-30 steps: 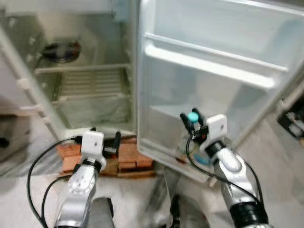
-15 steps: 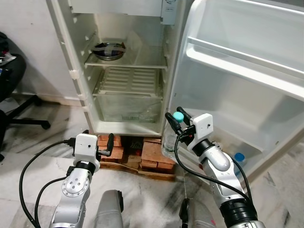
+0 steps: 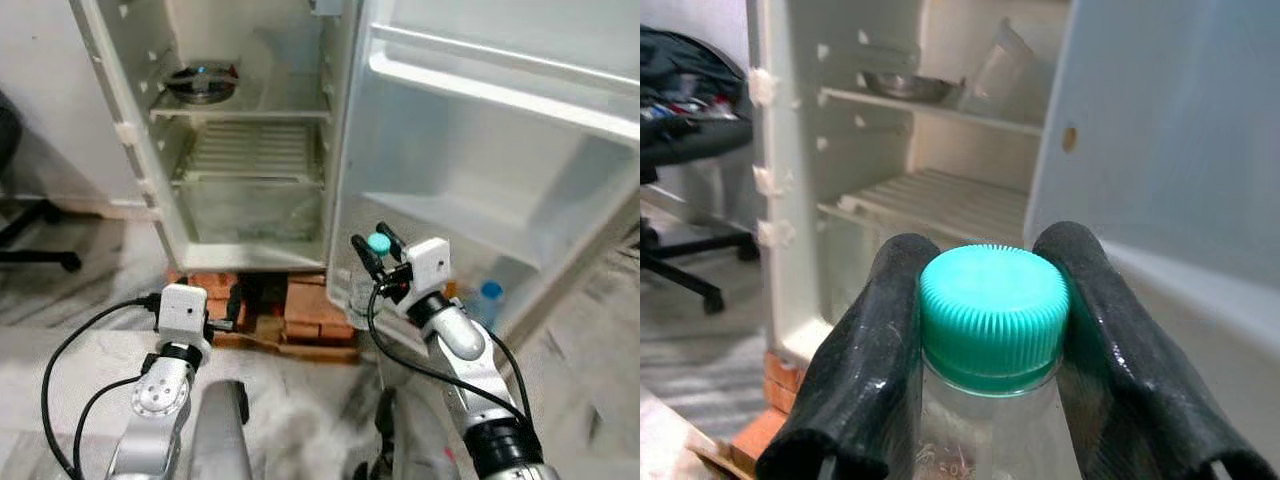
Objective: Restocking fridge
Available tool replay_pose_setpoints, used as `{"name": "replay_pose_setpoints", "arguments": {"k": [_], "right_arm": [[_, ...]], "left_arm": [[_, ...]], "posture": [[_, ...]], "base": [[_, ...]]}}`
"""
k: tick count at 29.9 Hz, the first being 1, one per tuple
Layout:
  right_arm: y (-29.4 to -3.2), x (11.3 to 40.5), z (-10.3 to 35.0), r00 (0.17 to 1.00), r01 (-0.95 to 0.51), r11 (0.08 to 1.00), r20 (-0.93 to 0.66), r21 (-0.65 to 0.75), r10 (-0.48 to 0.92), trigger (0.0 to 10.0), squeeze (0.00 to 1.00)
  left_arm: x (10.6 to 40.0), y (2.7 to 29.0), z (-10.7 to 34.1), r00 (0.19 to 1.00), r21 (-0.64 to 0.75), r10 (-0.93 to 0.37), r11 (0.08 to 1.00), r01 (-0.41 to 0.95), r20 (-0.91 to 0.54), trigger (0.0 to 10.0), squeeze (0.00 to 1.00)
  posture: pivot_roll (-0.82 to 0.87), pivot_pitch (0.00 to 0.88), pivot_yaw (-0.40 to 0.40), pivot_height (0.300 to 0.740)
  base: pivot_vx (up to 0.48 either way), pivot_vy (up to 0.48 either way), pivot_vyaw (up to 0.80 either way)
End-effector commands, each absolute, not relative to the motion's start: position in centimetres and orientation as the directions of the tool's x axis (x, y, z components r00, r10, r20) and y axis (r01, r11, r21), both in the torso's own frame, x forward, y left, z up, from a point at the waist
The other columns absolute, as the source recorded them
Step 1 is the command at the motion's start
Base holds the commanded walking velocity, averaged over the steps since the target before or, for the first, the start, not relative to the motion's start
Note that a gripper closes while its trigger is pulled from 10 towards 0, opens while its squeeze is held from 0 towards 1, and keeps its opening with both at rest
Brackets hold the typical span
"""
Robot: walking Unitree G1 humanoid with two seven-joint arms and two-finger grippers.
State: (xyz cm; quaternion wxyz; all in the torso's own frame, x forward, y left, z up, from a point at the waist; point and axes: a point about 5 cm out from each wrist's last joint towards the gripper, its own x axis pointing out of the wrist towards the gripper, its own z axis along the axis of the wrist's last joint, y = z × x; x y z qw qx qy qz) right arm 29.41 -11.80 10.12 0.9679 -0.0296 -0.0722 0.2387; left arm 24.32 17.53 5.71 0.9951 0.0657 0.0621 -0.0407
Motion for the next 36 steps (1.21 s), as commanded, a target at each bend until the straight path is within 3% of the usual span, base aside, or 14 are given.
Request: {"name": "replay_pose_setpoints", "arguments": {"k": [1, 5, 14, 16, 26, 29, 36], "right_arm": [[-11.7, 29.7, 11.0, 0.871, -0.448, 0.886, 0.162, -0.123, 0.463, 10.0, 0.0], [-11.0, 30.3, 11.0, 0.868, -0.444, 0.881, 0.166, -0.164, 0.468, 10.0, 0.0], [-6.2, 32.7, 13.1, 0.798, -0.497, 0.814, 0.21, -0.301, 0.565, 10.0, 0.0], [-5.1, 33.3, 14.4, 0.769, -0.466, 0.791, 0.259, -0.397, 0.584, 10.0, 0.0], [-5.2, 34.8, 17.3, 0.711, -0.317, 0.737, 0.364, -0.597, 0.601, 10.0, 0.0], [-5.2, 35.3, 17.3, 0.713, -0.275, 0.704, 0.353, -0.655, 0.606, 10.0, 0.0], [-6.6, 35.6, 14.7, 0.766, -0.271, 0.623, 0.228, -0.734, 0.601, 10.0, 0.0]], "left_arm": [[24.3, 17.5, 6.3, 0.991, 0.138, -0.066, 0.987, 0.082, -0.113, 10.0, 0.0], [23.5, 17.8, 6.7, 0.995, 0.174, -0.044, 0.983, 0.06, -0.093, 10.0, 0.0], [22.1, 18.8, 7.3, 0.997, 0.232, -0.003, 0.972, 0.022, -0.081, 10.0, 0.0], [21.4, 19.0, 7.4, 0.996, 0.241, 0.006, 0.97, 0.016, -0.087, 10.0, 0.0], [20.4, 19.3, 8.8, 0.997, 0.266, 0.034, 0.964, -0.015, -0.066, 10.0, 0.0], [20.3, 18.7, 9.6, 0.999, 0.304, -0.019, 0.952, 0.033, -0.047, 10.0, 0.0], [19.6, 19.2, 9.9, 0.998, 0.31, 0.006, 0.951, 0.014, -0.064, 10.0, 0.0]], "posture": [[0.08, 0.067, -0.06, 0.546], [0.09, 0.094, -0.055, 0.546], [0.14, 0.145, -0.066, 0.546], [0.16, 0.154, -0.072, 0.546], [0.2, 0.206, -0.088, 0.546], [0.22, 0.219, -0.091, 0.546], [0.25, 0.273, -0.102, 0.546]], "base": [[0.0, 0.0, 0.0], [0.0, 0.0, 0.0], [0.0, 0.0, 0.0], [0.0, 0.0, 0.0], [0.0, 0.0, 0.0], [0.0, 0.0, 0.0], [0.0, 0.0, 0.0]]}}
